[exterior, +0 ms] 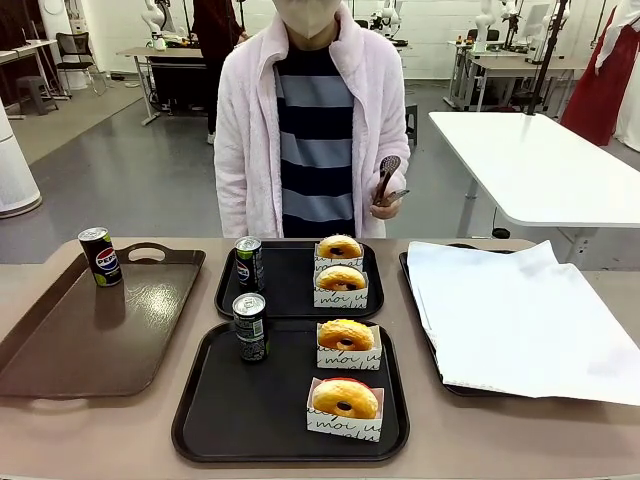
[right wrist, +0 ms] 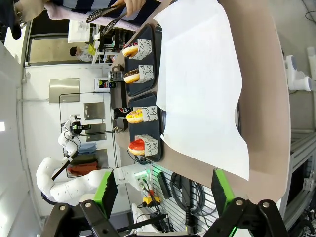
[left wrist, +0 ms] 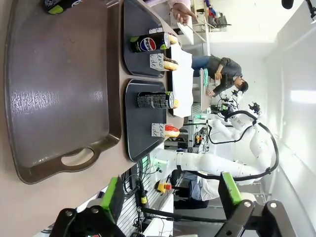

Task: Set up donuts and drinks on trays.
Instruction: Pick up one Pepsi coke from the Handle tray and place it on the Flat Tray without a Pepsi coke.

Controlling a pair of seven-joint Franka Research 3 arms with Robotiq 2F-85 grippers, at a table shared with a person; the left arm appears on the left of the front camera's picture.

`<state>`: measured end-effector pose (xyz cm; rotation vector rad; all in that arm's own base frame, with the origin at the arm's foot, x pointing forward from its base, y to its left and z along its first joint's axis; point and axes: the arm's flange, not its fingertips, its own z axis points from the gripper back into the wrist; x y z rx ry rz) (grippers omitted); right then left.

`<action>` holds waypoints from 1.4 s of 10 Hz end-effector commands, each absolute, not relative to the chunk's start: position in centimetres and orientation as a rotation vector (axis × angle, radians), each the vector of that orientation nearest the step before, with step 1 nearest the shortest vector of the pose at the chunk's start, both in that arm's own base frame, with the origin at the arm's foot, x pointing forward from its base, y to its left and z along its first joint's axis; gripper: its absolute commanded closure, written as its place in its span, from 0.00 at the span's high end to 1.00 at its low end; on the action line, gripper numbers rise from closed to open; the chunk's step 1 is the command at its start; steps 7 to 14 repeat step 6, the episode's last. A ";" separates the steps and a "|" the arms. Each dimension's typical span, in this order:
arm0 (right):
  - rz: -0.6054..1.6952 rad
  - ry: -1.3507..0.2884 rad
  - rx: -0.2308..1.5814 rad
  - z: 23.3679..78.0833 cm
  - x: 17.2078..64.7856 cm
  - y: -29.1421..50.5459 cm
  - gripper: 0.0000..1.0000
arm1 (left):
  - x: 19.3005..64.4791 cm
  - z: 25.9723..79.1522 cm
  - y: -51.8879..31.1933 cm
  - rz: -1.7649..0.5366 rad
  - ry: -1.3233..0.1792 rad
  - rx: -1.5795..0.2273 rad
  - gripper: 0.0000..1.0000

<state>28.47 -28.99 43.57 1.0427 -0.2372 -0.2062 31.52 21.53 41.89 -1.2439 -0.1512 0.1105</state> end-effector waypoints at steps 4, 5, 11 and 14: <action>-0.198 -0.242 1.051 43.6 28.5 -29.0 1.00 | 31.5 41.9 21.6 0.111 -0.150 -1.245 1.00; -0.198 -0.242 1.051 43.6 28.5 -29.0 1.00 | 31.5 41.9 21.6 0.111 -0.150 -1.245 1.00; -0.198 -0.242 1.051 43.6 28.5 -29.0 1.00 | 31.5 41.9 21.6 0.111 -0.150 -1.245 1.00; -0.198 -0.242 1.051 43.6 28.5 -29.0 1.00 | 31.5 41.9 21.6 0.111 -0.150 -1.245 1.00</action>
